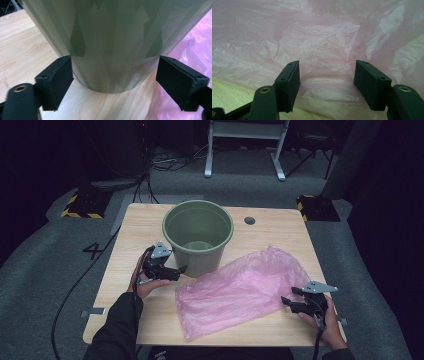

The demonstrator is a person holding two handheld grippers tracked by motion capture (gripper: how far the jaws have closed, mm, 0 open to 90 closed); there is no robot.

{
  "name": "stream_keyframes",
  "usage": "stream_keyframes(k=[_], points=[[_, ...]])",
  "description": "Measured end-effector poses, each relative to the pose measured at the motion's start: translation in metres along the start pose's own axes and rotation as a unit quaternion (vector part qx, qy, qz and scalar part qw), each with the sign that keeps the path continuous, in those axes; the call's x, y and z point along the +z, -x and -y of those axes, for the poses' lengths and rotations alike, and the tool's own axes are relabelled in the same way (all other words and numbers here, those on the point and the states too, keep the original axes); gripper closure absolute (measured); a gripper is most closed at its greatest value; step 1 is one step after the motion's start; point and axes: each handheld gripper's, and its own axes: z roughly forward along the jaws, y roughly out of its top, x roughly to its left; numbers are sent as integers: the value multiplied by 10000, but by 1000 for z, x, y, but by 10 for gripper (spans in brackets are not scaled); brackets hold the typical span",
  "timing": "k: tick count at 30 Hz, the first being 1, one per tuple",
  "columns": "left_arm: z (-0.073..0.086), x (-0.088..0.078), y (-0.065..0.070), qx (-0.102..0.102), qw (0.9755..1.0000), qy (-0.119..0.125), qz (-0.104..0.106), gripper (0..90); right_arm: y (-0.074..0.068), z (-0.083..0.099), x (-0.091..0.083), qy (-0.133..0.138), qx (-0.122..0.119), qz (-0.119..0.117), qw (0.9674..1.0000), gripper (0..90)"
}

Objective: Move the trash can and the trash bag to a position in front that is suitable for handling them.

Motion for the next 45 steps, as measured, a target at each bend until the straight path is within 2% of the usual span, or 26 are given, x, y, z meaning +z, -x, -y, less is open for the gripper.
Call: stream_keyframes(k=[4,9,10,15,19,20,25,26,29,33,35,36,37,38,40,43,44,45], points=[[-5,9,1,-59,10000,-33,68,152,0,1,-1,-2,0,16,10000,373],[-15,22,5,19,10000,-58,43,157,0,1,-1,-1,0,19,10000,372],[-19,28,7,-15,9999,-112,99,156,0,1,-1,1,-3,27,10000,371],[-26,37,11,-15,9997,-94,220,155,0,1,-1,-1,-2,22,10000,370],[-35,48,18,74,9996,-102,248,158,0,1,-1,-3,-2,14,10000,368],[-40,53,22,112,9994,-180,284,156,0,1,-1,-4,-2,7,10000,366],[-49,63,29,127,9990,-162,409,158,1,0,-1,-1,3,-5,10000,362],[-51,67,34,196,9986,-234,431,159,1,0,-1,-6,0,7,10000,357],[-52,70,38,316,9982,-297,419,159,1,0,-1,-8,-23,-11,10000,336],[-53,66,39,273,9979,-286,513,169,0,0,-1,64,-91,-49,9999,323],[-52,56,39,285,9979,-255,522,167,-2,-1,-4,126,-163,-22,9998,298],[-48,43,39,333,9982,-224,451,167,-4,-2,-7,204,-214,-75,9995,281],[-48,43,39,333,9982,-224,451,167,-4,-2,-7,204,-214,-75,9995,281],[-41,31,38,402,9982,-202,403,167,-11,-6,-11,323,-409,-109,9986,265],[-36,26,38,383,9982,-230,393,167,-14,-7,-13,369,-456,-167,9981,262],[-21,15,38,475,9972,-462,339,155,-32,-15,-16,448,-779,-384,9952,242],[-10,7,38,481,9967,-549,353,155,-45,-19,-14,473,-958,-538,9928,216],[-10,7,38,481,9967,-549,353,157,-45,-19,-14,473,-958,-538,9928,216]])
